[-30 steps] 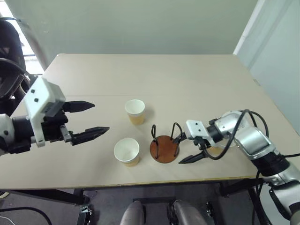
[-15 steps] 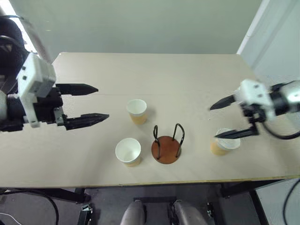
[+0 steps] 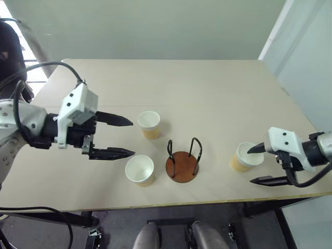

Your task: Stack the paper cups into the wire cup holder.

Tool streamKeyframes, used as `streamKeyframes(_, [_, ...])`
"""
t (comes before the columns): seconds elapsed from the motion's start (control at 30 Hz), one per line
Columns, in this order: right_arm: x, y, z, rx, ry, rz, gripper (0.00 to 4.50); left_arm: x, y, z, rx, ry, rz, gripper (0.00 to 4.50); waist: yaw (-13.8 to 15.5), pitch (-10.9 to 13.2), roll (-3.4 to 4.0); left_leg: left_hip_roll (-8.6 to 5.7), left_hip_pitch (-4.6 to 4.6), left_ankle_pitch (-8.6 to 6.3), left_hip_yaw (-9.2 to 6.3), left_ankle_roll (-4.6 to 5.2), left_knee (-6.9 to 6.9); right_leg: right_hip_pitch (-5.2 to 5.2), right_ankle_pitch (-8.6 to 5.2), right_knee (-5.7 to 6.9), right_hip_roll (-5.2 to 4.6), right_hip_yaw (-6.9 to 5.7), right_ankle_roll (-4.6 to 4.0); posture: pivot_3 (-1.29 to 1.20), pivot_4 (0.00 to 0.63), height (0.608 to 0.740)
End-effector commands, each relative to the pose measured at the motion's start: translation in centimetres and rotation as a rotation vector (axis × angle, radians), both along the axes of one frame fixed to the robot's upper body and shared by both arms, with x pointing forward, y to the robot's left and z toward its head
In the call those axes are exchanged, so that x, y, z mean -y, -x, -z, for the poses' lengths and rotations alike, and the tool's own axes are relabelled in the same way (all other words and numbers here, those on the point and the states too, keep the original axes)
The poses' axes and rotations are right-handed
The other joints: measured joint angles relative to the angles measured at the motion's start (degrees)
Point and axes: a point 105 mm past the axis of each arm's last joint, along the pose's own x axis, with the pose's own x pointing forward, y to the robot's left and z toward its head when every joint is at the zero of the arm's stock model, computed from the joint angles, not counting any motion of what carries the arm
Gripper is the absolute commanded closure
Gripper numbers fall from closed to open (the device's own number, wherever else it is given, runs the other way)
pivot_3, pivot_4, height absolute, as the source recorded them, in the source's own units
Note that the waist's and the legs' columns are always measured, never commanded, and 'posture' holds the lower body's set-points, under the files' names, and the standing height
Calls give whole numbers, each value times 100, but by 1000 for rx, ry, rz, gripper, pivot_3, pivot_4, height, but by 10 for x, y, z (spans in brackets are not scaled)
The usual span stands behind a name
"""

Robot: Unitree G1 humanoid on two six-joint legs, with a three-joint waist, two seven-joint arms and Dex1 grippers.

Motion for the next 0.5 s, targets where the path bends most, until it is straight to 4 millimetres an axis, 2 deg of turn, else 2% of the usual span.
streamKeyframes(0.03, [3, -5, 2, 33, 45, -8, 21, -7, 5, -15, 64, -4, -25, 0, 2, 0, -1, 0, 0, -1, 0, 2, 0, 0, 1, 0, 0, 1, 3, 0, 150, 740])
streamKeyframes(0.3, [-1, -15, 18, 26, 82, -48, 21, -8, 12, -17, 73, -5, -46, 0, 3, -1, -1, 0, 3, -3, 1, 7, 1, 1, 4, 4, 0, 1, 8, 0, 150, 740])
streamKeyframes(0.4, [-3, -18, 24, 20, 89, -64, 574, -9, 13, -16, 71, -5, -65, 0, 3, 0, 0, 0, 2, -2, 1, 8, 4, 1, 6, 5, 0, 1, 9, 0, 150, 740])
streamKeyframes(0.5, [-3, -22, 28, 25, 101, -71, 1565, -10, 15, -15, 72, -3, -79, 0, 2, -1, -1, 0, 2, -2, 1, 8, 8, 1, 8, 6, 0, 1, 10, 0, 150, 740])
